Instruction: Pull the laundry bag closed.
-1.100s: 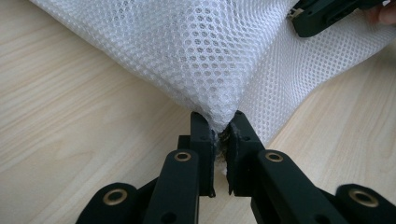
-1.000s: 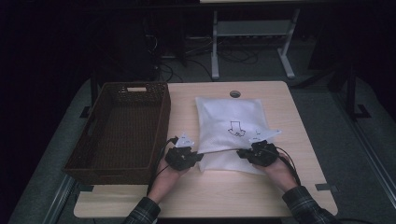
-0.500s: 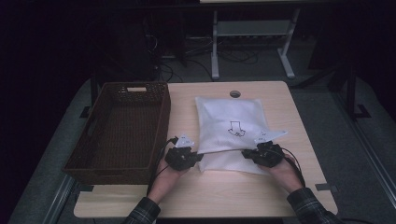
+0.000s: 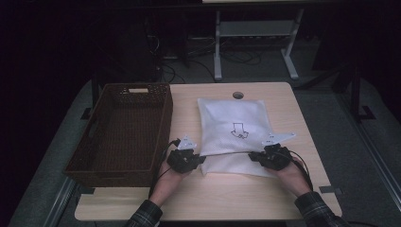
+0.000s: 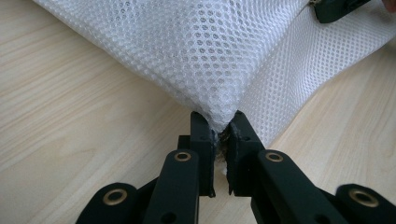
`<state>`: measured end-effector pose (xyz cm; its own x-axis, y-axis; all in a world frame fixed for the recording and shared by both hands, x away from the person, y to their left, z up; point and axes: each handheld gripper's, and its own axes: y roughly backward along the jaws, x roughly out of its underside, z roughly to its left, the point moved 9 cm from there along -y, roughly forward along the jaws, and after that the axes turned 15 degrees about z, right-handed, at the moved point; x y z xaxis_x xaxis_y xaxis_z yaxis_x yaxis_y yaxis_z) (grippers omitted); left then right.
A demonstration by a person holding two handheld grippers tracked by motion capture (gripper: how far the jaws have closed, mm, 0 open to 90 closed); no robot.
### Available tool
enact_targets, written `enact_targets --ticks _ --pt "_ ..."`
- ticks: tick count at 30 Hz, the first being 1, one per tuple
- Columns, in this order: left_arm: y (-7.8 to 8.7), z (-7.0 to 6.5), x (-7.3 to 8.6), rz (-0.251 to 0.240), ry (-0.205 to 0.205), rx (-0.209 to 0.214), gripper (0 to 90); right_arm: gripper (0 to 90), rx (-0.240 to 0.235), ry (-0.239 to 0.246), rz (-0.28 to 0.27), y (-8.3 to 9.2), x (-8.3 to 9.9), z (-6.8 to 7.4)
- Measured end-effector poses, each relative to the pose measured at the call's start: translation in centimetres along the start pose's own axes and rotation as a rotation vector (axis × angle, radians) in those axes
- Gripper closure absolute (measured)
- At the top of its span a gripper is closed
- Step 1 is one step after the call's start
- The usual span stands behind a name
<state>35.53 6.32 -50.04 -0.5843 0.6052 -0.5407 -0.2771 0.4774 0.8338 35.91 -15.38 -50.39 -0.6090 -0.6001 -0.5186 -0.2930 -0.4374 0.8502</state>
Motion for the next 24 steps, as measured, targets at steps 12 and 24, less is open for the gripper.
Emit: enact_targets --ticks 12,24 --pt "-0.1 -0.1 0.0 -0.001 0.005 0.007 82.8 86.8 0.014 -0.013 -0.005 0.5 0.6 -0.7" --pt "0.0 0.0 0.0 0.0 0.006 0.0 82.9 86.8 0.028 -0.023 -0.008 0.9 0.9 -1.2"
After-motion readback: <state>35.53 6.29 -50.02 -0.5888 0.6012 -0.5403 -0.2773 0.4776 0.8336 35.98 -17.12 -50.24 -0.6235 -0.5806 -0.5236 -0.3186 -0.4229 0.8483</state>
